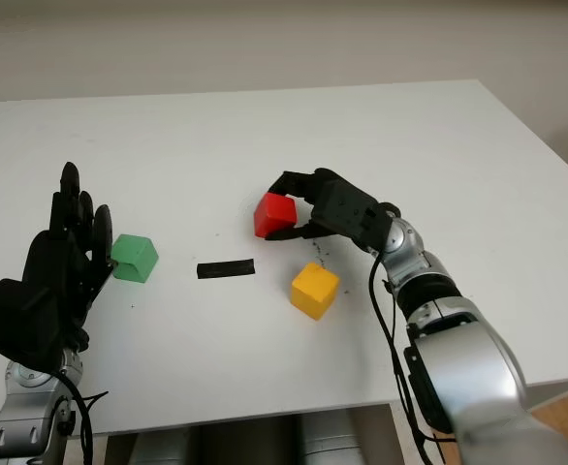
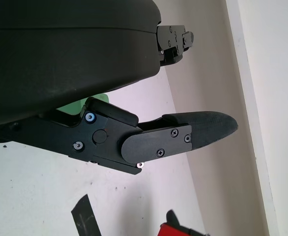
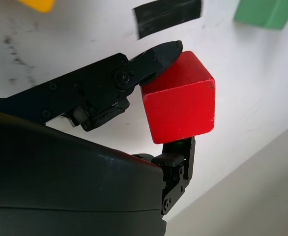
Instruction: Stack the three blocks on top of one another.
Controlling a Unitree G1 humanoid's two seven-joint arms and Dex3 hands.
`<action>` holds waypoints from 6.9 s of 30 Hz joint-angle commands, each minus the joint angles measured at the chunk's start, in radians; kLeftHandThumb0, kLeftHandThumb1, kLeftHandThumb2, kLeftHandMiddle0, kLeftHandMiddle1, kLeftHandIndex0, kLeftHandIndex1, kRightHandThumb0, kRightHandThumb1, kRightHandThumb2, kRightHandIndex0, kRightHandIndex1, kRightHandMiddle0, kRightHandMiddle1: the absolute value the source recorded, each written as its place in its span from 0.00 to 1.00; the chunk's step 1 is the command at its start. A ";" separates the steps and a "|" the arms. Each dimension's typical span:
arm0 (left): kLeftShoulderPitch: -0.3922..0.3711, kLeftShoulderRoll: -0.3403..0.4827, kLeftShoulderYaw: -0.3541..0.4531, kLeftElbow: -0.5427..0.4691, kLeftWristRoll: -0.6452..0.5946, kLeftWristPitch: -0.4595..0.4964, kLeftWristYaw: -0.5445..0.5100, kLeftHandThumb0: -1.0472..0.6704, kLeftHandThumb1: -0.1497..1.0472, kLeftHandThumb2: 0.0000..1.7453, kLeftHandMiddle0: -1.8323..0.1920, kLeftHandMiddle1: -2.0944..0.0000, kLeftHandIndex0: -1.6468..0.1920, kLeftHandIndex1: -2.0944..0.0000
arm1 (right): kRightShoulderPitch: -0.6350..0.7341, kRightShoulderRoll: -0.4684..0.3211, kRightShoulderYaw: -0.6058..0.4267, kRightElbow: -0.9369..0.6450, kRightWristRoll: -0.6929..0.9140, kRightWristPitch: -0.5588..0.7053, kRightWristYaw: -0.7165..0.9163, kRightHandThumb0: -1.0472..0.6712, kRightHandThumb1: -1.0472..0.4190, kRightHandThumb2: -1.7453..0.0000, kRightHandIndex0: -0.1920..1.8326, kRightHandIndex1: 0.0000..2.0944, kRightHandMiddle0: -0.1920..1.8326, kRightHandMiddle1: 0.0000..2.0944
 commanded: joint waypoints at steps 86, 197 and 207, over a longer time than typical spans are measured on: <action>0.006 -0.039 -0.045 -0.024 0.047 0.005 0.048 0.19 1.00 0.32 0.94 0.97 0.95 0.97 | 0.181 0.047 0.161 -0.331 -0.179 0.157 -0.126 0.35 0.07 0.97 0.25 0.02 0.27 0.79; 0.003 0.003 -0.011 -0.019 0.011 0.002 -0.002 0.20 1.00 0.32 0.95 0.97 0.95 0.98 | 0.380 -0.371 0.016 -0.482 0.030 -0.201 0.314 0.26 0.11 0.97 0.14 0.02 0.35 0.05; 0.005 0.003 -0.014 -0.022 0.013 0.003 -0.006 0.20 1.00 0.32 0.95 0.98 0.95 0.98 | 0.385 -0.346 0.026 -0.447 0.011 -0.211 0.276 0.29 0.12 0.97 0.16 0.03 0.37 0.07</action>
